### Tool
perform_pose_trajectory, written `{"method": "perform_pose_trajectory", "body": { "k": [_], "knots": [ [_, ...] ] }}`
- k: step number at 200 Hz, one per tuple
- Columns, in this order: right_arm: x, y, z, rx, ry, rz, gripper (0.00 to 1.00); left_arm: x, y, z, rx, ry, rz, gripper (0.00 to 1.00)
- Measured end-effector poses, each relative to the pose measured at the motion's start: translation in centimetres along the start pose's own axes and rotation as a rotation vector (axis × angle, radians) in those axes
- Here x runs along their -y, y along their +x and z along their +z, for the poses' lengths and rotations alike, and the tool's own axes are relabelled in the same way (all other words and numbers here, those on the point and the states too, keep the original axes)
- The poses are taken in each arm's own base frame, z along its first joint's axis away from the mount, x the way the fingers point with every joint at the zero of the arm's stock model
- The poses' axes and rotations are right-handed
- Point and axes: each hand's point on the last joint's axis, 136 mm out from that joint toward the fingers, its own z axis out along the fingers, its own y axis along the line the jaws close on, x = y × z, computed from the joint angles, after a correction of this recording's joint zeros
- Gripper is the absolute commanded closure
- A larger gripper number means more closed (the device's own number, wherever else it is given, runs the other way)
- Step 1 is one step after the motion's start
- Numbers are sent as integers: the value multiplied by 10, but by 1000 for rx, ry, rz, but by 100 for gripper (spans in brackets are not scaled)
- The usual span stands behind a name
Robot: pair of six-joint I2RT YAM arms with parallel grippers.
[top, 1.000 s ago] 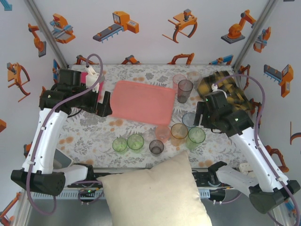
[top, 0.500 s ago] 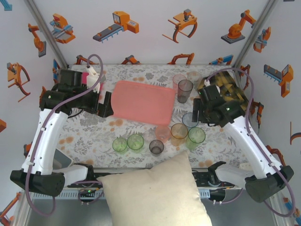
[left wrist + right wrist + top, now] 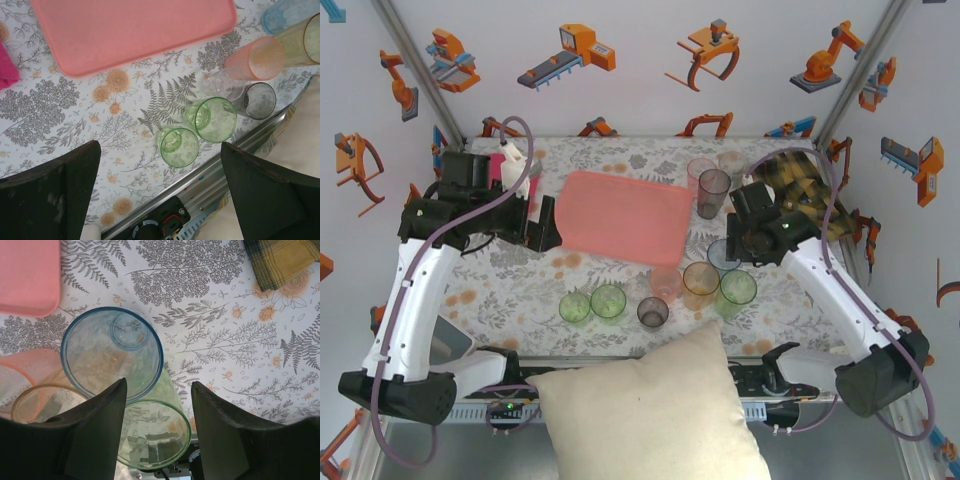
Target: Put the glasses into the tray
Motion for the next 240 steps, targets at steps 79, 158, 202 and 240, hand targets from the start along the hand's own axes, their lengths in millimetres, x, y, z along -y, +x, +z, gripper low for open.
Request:
{"method": "perform_pose_trajectory", "body": {
  "k": [79,158,202,240],
  "knots": [
    [4,0,26,-54,13,29,52,2,12,4,-17,14,-13,3],
    [16,1,37,-59,36,48,62,3,10,4,-8,20,-12,3],
    [15,2,44,-76,39,40,66,2,12,6,-13,21,-14,3],
    [14,-1,45,-63,32,39,69,2,12,7,-13,20,-14,3]
  ]
}}
